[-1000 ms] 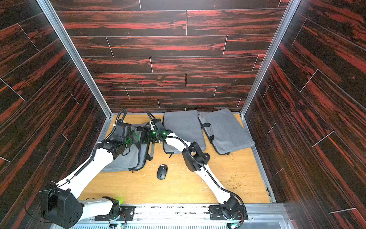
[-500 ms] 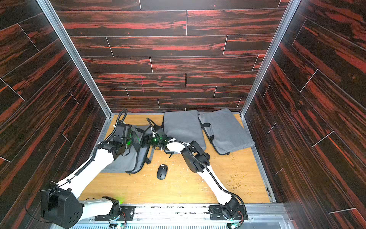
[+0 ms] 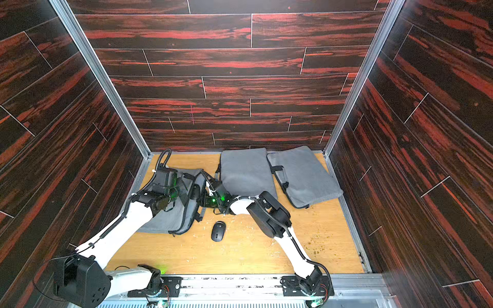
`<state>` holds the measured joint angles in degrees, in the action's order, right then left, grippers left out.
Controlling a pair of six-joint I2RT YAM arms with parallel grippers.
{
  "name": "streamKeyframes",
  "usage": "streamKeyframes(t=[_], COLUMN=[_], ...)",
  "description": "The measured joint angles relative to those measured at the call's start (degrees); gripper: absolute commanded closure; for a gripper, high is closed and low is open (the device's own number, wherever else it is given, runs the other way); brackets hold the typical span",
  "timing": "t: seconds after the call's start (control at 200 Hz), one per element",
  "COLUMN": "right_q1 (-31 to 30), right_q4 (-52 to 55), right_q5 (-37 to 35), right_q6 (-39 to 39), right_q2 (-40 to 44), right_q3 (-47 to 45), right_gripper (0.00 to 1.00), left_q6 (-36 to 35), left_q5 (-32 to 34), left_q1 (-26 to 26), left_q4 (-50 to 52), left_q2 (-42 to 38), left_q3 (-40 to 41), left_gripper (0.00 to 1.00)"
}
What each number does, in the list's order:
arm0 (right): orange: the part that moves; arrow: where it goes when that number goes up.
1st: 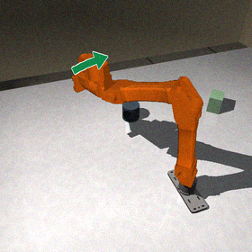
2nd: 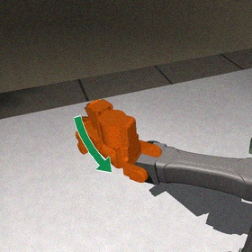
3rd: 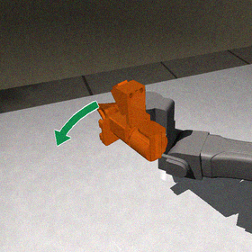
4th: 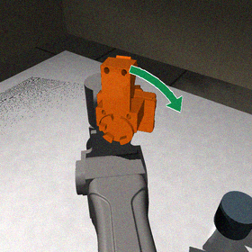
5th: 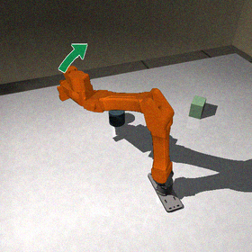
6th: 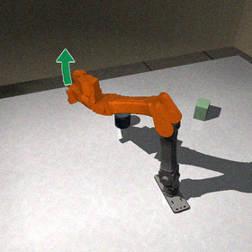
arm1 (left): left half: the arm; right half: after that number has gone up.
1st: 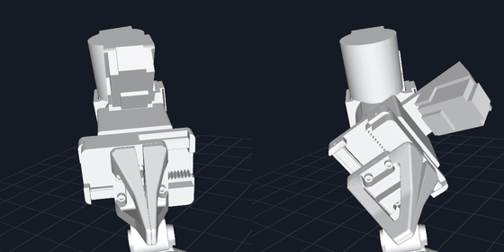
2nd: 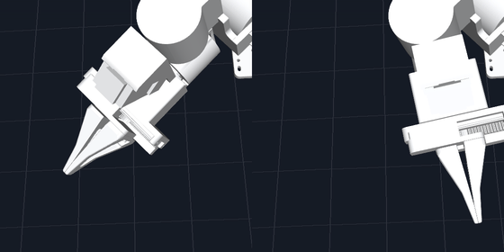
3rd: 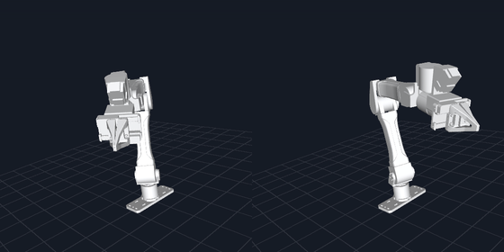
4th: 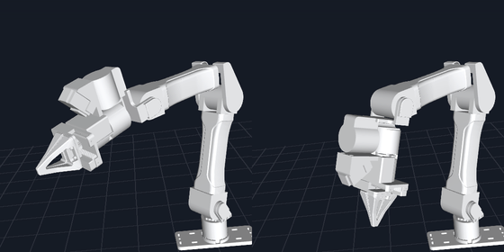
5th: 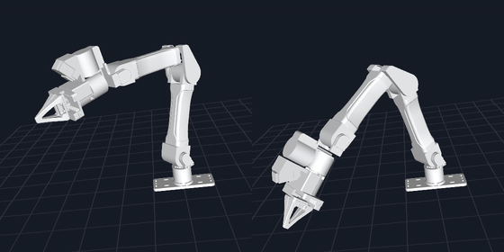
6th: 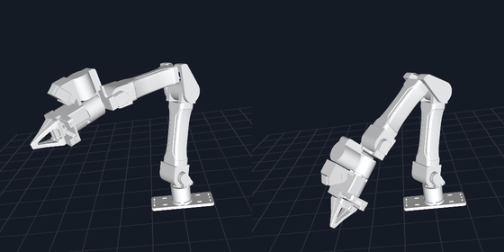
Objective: Put the mouse into the laptop bag
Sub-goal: Close the zippered laptop bag at the center of the board.
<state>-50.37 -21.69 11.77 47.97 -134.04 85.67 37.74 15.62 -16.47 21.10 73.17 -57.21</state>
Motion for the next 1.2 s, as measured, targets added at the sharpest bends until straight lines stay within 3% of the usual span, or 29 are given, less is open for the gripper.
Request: streamKeyframes(t=[0.261, 0.576, 0.972, 1.202], right_q1=[-2.29, -0.17, -1.36, -1.05], right_q4=[-0.55, 2.03, -0.98, 0.74], right_q5=[2.67, 1.53, 4.13, 3.72], right_q6=[0.33, 0.92, 0.24, 1.31], right_q2=[-0.48, -6.67, -7.56, -7.93], right_q3=[4.2, 14.29, 9.49, 11.65], right_gripper=[0.8, 0.81, 0.81, 0.84], left_q6=[0.26, 0.28, 0.31, 0.66], left_q5=[-0.24, -0.46, -0.46, -0.63], left_q1=[0.0, 0.0, 0.0, 0.0], left_q4=[-0.07, -0.15, -0.15, -0.15], left_q2=[-0.26, -1.44, -1.6, -1.66], left_q3=[0.13, 0.52, 0.98, 1.18], left_gripper=[1.0, 1.0, 1.0, 1.0])
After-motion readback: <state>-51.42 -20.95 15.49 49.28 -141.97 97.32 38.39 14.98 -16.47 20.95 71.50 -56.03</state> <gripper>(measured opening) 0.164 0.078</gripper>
